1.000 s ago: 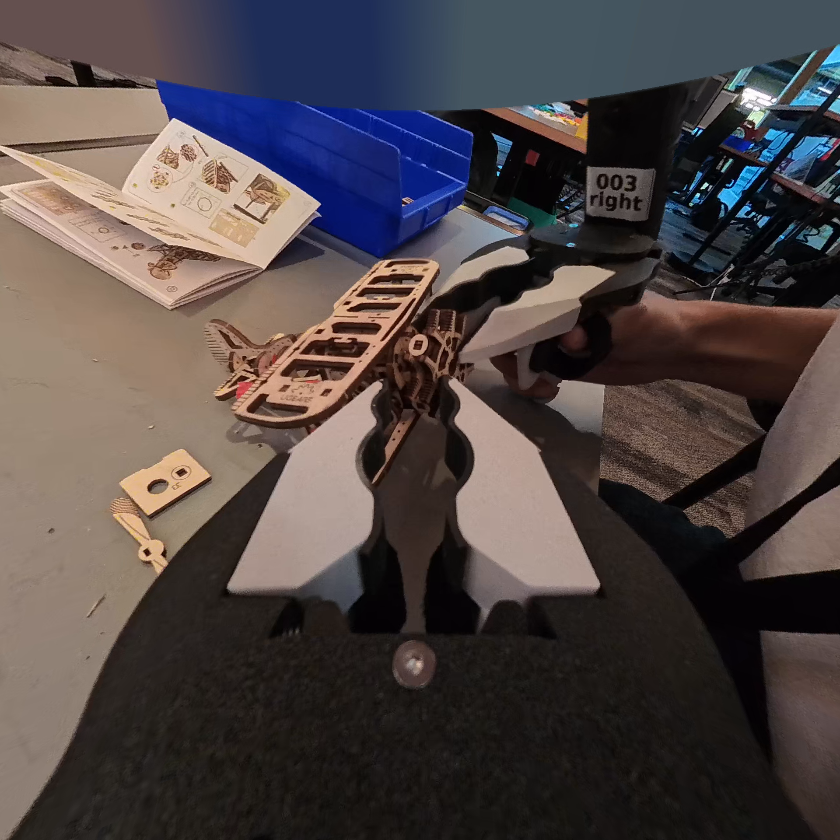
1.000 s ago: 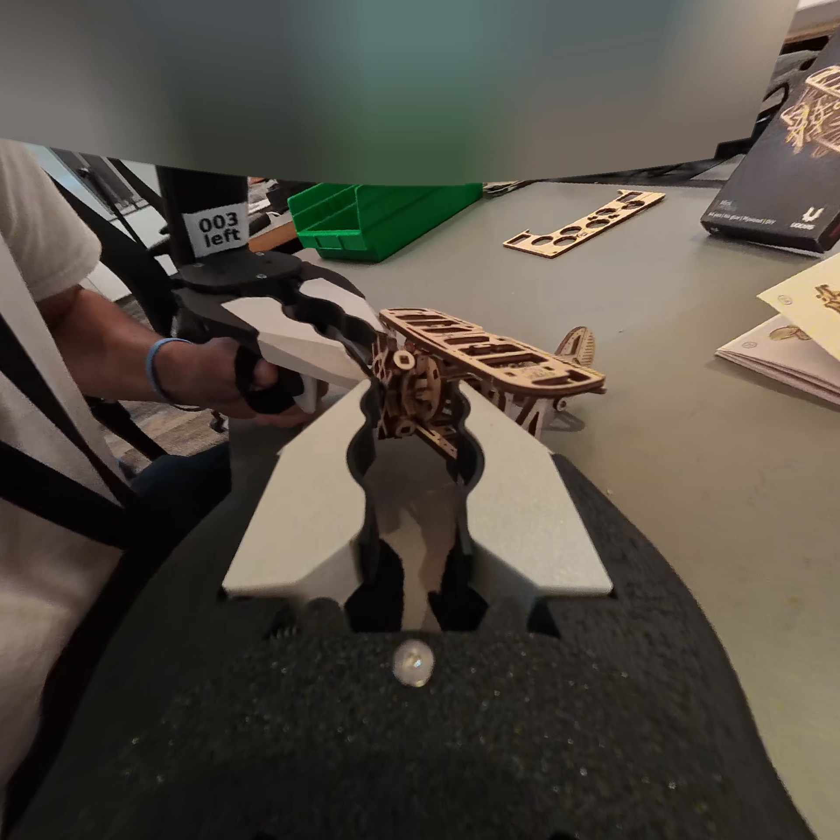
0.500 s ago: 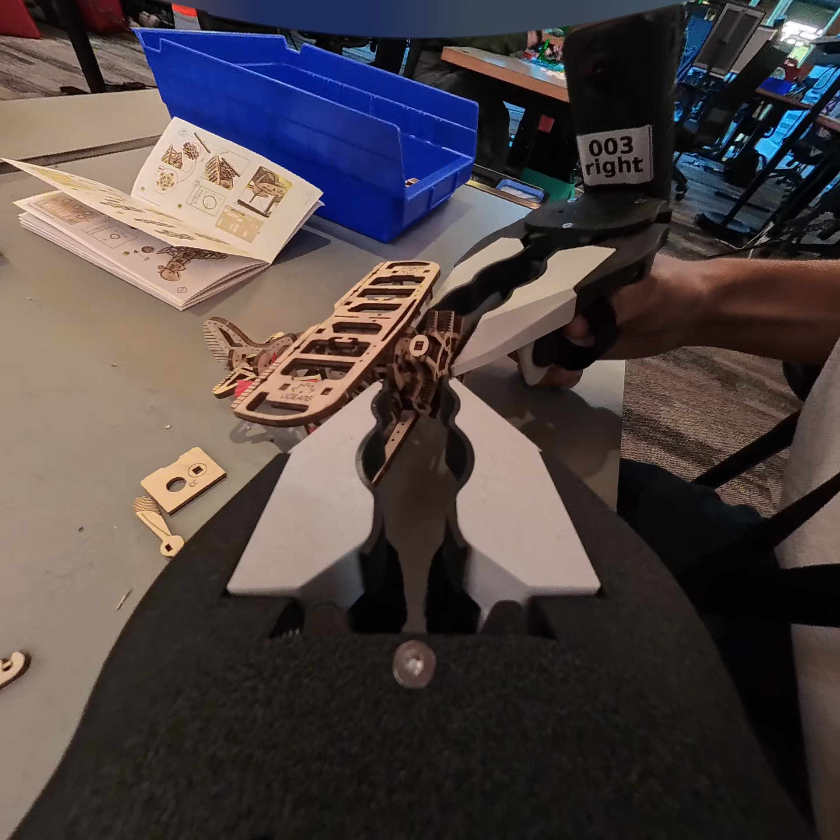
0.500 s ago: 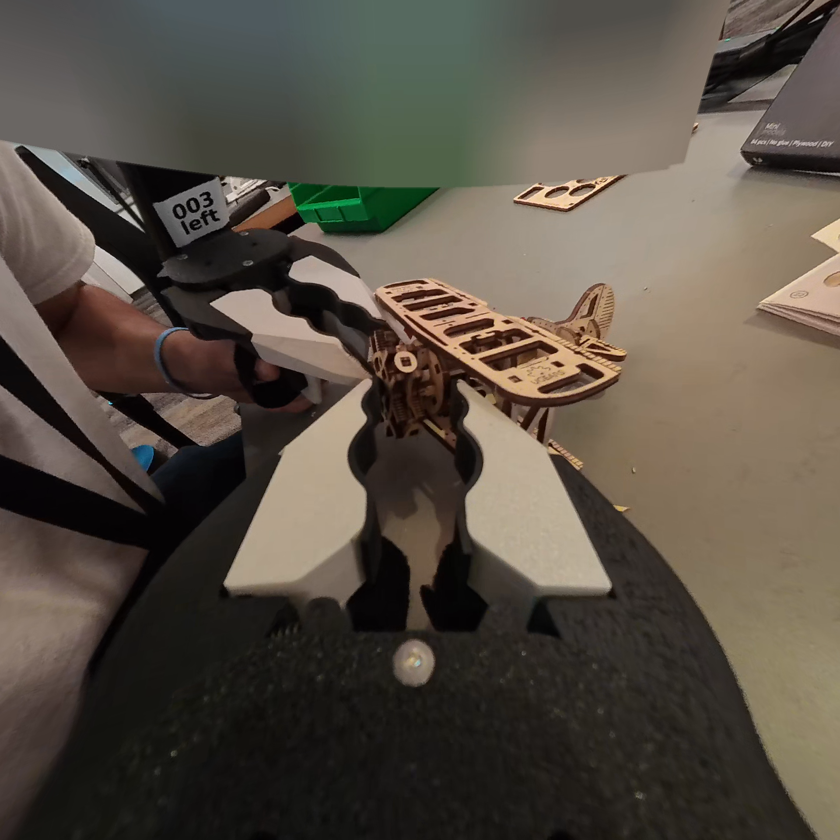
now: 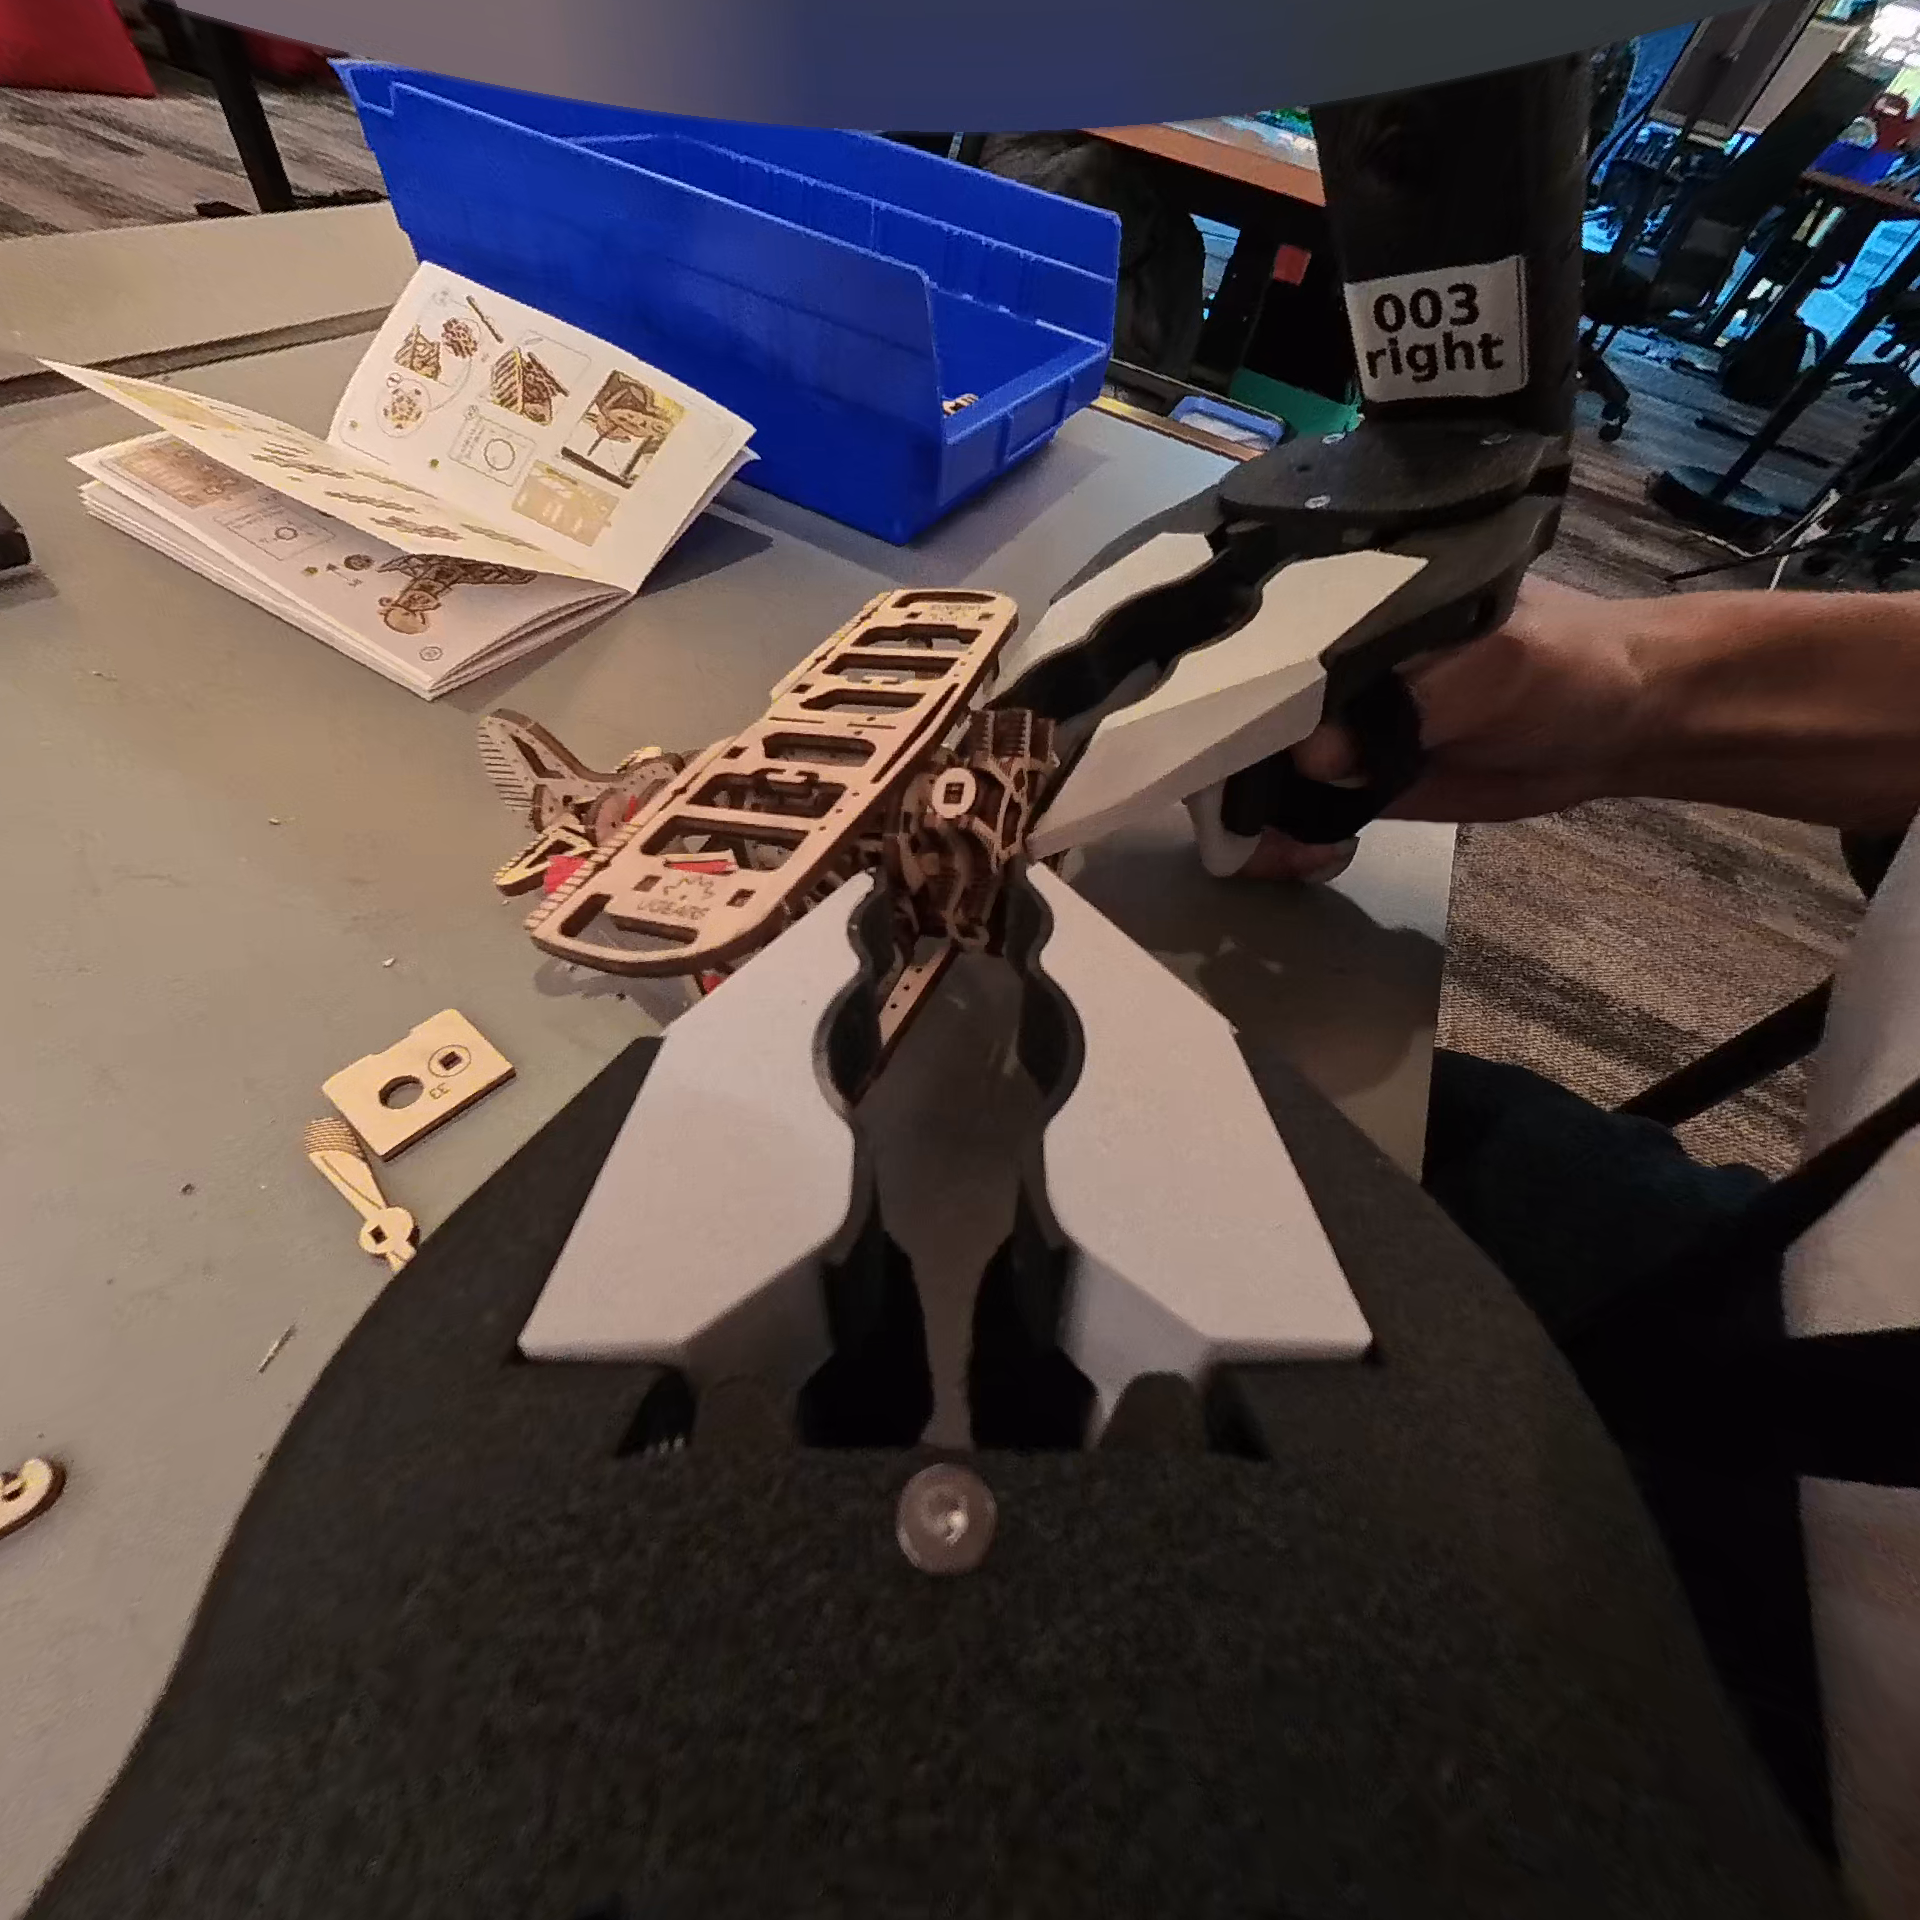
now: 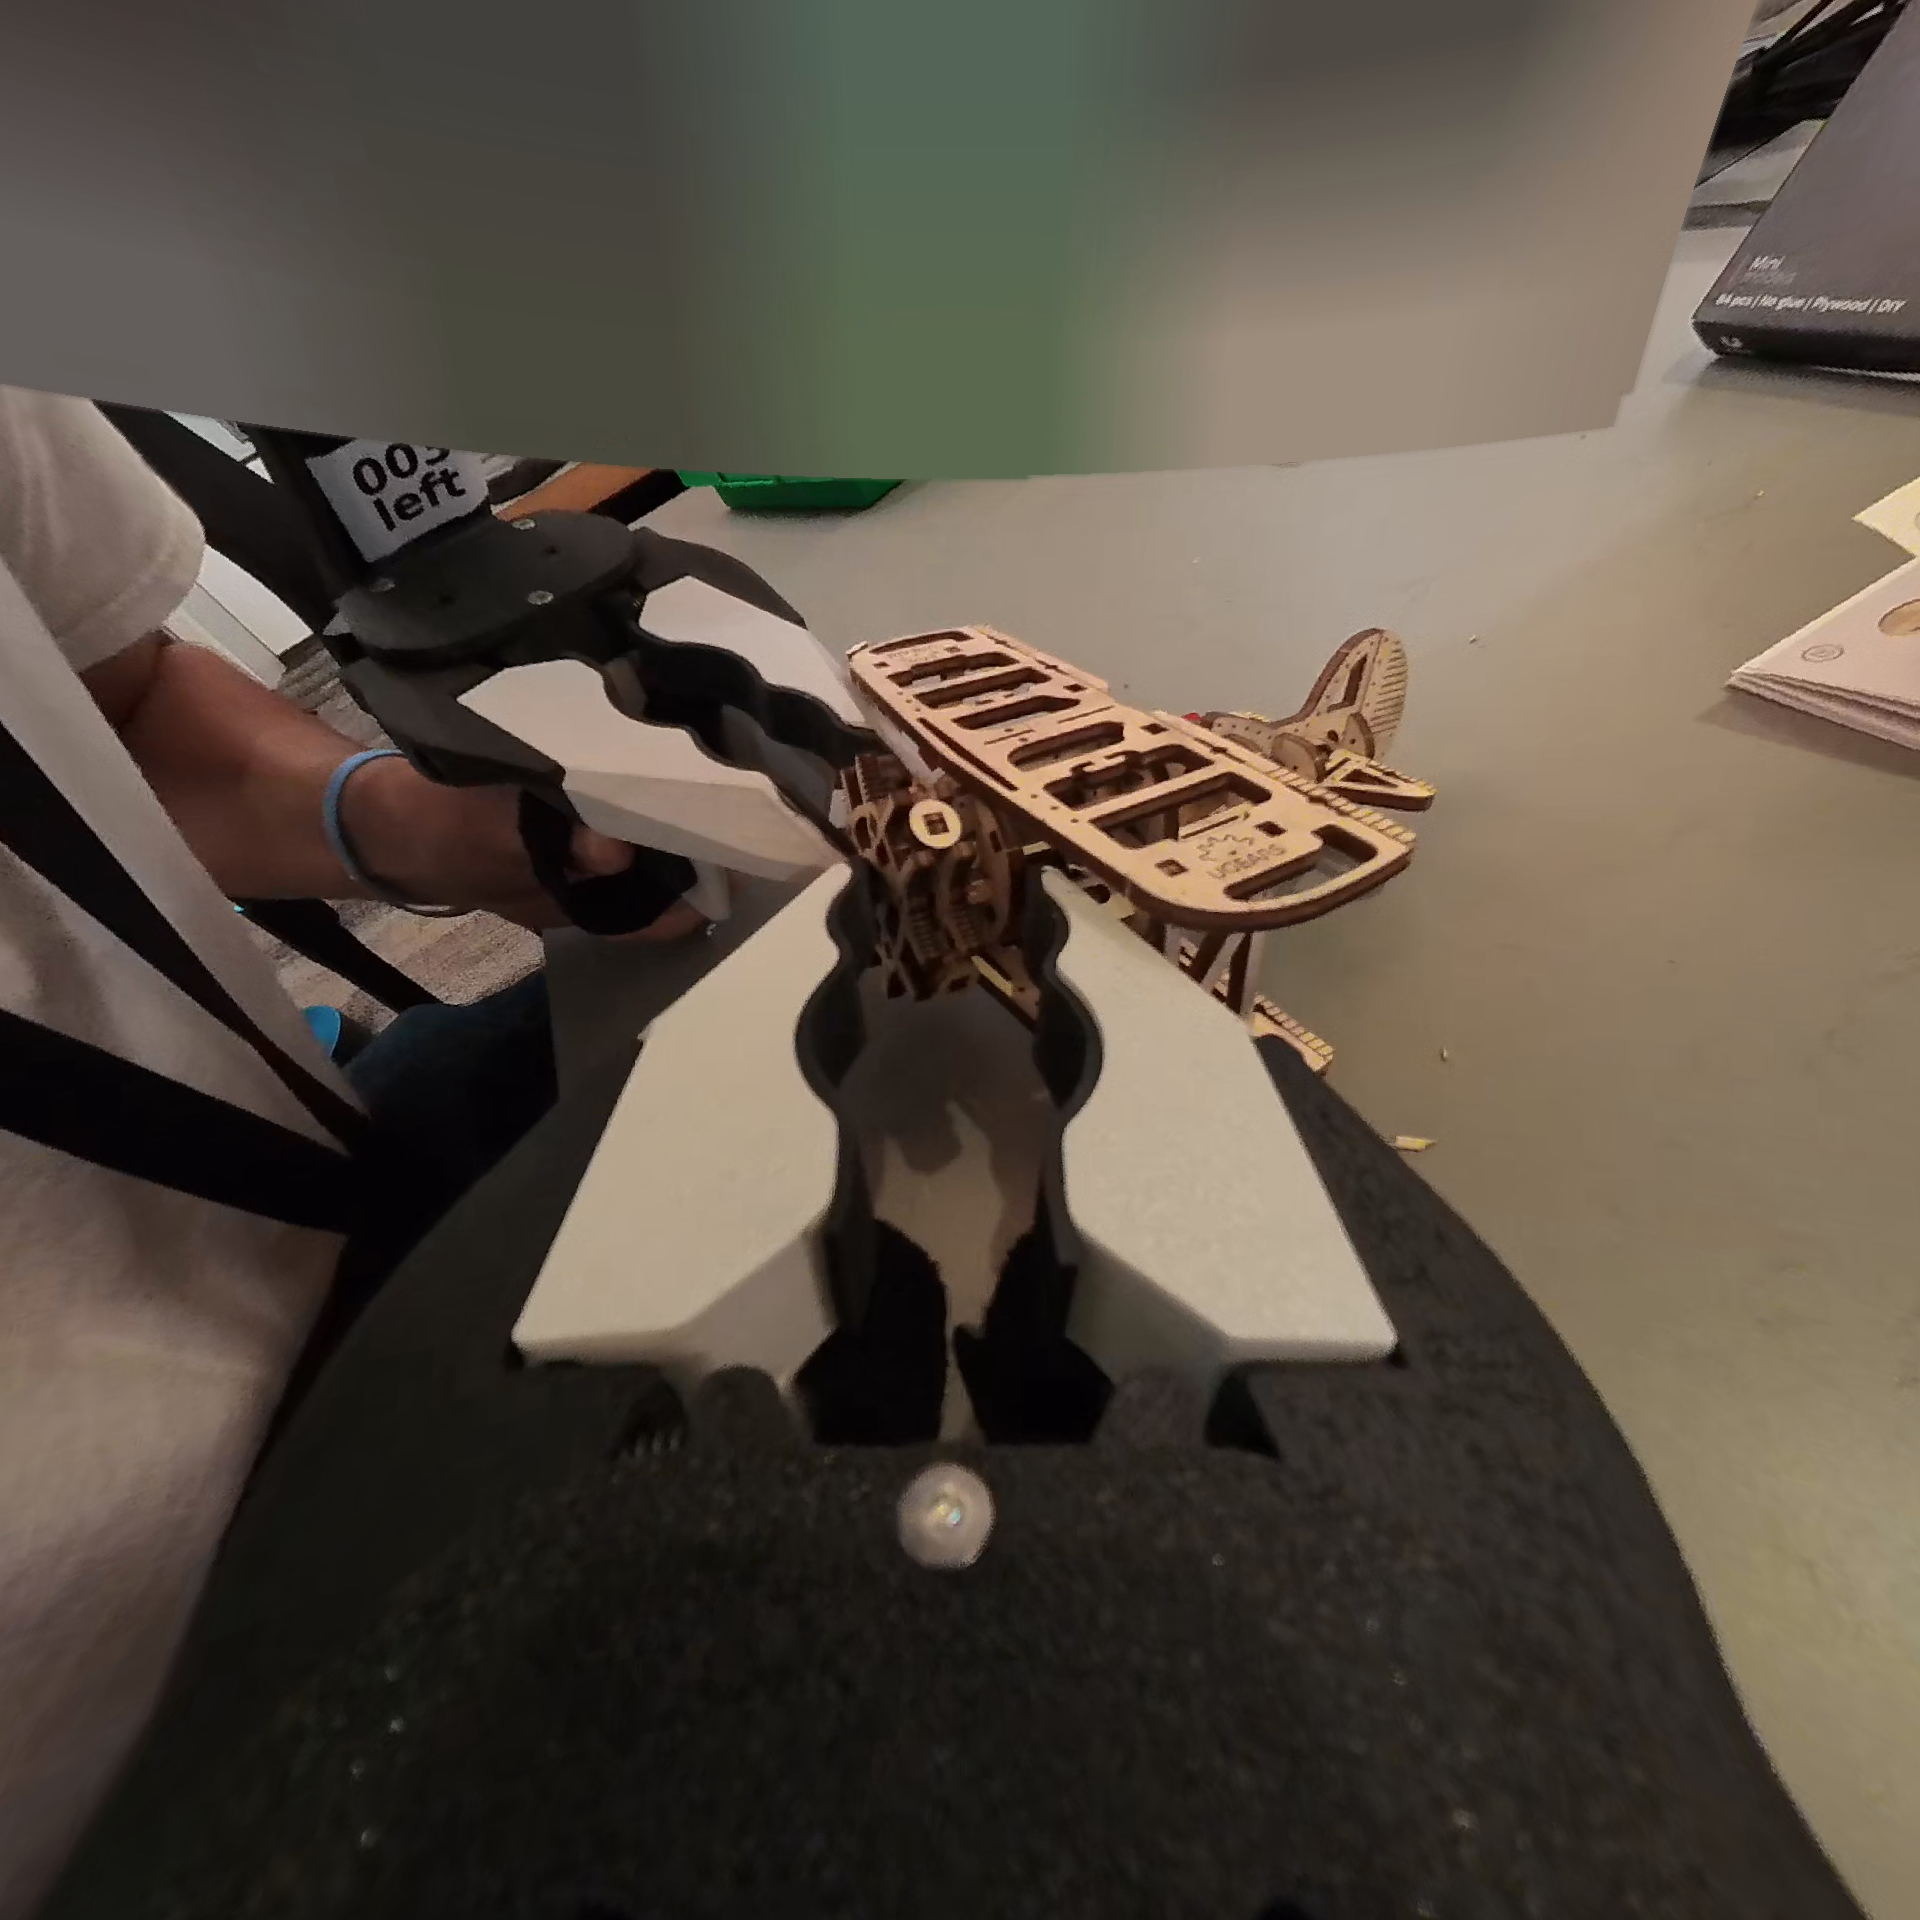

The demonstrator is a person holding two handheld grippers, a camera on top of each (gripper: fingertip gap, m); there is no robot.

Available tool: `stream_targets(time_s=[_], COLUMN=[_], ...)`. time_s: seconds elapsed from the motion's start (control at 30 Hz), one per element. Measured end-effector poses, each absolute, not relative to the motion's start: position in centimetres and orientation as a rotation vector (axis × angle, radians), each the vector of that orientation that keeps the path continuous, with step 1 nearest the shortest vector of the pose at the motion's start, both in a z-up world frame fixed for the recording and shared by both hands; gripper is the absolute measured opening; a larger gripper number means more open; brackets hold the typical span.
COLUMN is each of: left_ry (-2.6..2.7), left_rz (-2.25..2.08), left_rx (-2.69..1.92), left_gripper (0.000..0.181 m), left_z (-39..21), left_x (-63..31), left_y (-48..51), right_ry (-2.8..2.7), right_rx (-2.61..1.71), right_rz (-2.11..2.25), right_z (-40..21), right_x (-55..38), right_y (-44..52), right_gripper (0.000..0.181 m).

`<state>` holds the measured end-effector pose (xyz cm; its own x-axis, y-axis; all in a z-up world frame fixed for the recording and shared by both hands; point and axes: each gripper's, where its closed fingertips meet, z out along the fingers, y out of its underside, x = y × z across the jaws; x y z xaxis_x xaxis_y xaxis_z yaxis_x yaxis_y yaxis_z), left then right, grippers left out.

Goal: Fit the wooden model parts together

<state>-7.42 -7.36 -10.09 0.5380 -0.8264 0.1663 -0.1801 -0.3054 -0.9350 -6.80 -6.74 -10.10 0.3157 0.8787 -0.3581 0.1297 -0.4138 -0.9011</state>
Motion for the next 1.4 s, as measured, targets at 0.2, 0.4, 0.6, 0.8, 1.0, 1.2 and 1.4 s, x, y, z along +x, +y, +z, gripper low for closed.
stream_targets(time_s=[0.2,0.4,0.6,0.8,1.0,1.2,1.4], left_ry=[0.855,0.845,0.861,0.834,0.813,0.717,0.817], left_rz=[-0.822,-0.827,-0.788,-0.799,-0.85,-0.815,-0.67], left_rx=[-1.793,-1.796,-1.799,-1.81,-1.829,-1.875,-1.898], left_gripper=[0.012,0.012,0.013,0.014,0.012,0.018,0.022], left_z=[-10.2,-10.2,-10.4,-10.4,-10.4,-10.6,-11.5], left_x=[-7.4,-7.4,-7.4,-7.6,-7.6,-8.7,-9.2], left_y=[-7.6,-7.5,-7.8,-7.8,-7.7,-7.6,-8.4], right_ry=[-0.999,-0.994,-1.039,-1.063,-1.055,-1.026,-1.092], right_rx=[-1.747,-1.755,-1.753,-1.754,-1.768,-1.809,-1.785], right_rz=[1.217,1.202,1.172,1.162,1.148,1.119,0.94], right_z=[-10.0,-10.3,-10.5,-10.7,-10.9,-11.3,-11.8], right_x=[-6.7,-6.6,-6.7,-6.8,-6.9,-7.2,-8.0], right_y=[-7.5,-6.8,-6.9,-6.8,-6.7,-6.8,-7.3], right_gripper=[0.042,0.03,0.028,0.028,0.028,0.028,0.028])
